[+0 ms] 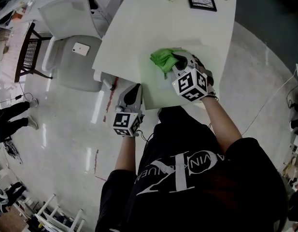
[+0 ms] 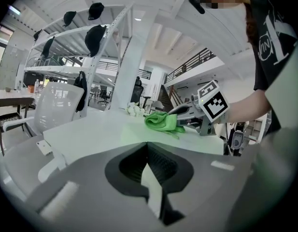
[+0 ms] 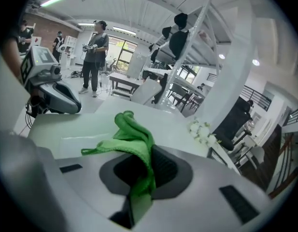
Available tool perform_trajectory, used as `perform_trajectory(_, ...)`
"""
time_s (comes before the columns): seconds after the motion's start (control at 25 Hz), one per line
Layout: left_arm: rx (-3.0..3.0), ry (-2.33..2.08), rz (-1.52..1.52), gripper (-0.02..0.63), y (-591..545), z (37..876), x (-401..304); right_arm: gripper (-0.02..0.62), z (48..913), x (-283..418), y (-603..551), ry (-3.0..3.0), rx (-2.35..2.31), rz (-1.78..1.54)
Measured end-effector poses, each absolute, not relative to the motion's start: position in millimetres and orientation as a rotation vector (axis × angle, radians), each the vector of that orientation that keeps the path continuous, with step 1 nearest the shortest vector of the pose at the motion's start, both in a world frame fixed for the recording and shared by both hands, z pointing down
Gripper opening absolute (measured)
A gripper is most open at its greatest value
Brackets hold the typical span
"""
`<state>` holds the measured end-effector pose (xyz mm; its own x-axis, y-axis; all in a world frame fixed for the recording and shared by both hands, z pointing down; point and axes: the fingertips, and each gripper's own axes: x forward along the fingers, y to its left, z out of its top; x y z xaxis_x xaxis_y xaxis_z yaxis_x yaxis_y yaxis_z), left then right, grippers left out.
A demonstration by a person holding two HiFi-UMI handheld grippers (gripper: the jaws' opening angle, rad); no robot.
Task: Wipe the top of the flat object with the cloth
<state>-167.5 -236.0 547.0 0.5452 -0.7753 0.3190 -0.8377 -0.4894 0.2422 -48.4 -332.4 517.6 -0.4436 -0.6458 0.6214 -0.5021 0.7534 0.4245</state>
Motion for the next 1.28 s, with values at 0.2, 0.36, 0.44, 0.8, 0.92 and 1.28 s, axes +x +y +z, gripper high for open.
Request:
perform_trajectory(0.2, 2.462, -1.323, 0.244, 0.011, -227.7, 547.3, -169.3, 0.031, 514.8, -11.2, -336.5, -2.083, 0.942, -0.205)
perform_trajectory(0.36, 2.482, -1.320, 0.183, 0.011, -228.9, 539.0, -166.8, 0.031, 514.3, 20.0, -341.4, -2.035, 1.008, -0.192)
perform_trajectory(0.44, 2.515, -1.294, 0.201, 0.011, -229.2, 537.2, -162.0, 0.031, 514.2, 36.6, -342.0, -2.011, 1.041, -0.177)
perform_trajectory(0.8, 2.547, -1.249, 0.242, 0.011, -228.3, 536.8, -152.6, 0.031, 515.1, 110.0, -346.7, -1.891, 1.190, -0.103)
perform_trajectory(0.92, 2.553, -1.243, 0.248, 0.011, -228.3, 537.3, -152.4, 0.031, 517.3, 127.1, -345.2, -1.864, 1.229, -0.076)
perform_trajectory(1.28, 2.555, -1.241, 0.239, 0.011, -226.0, 534.1, -154.2, 0.031, 488.3, 149.1, -344.4, -1.871, 1.408, -0.042)
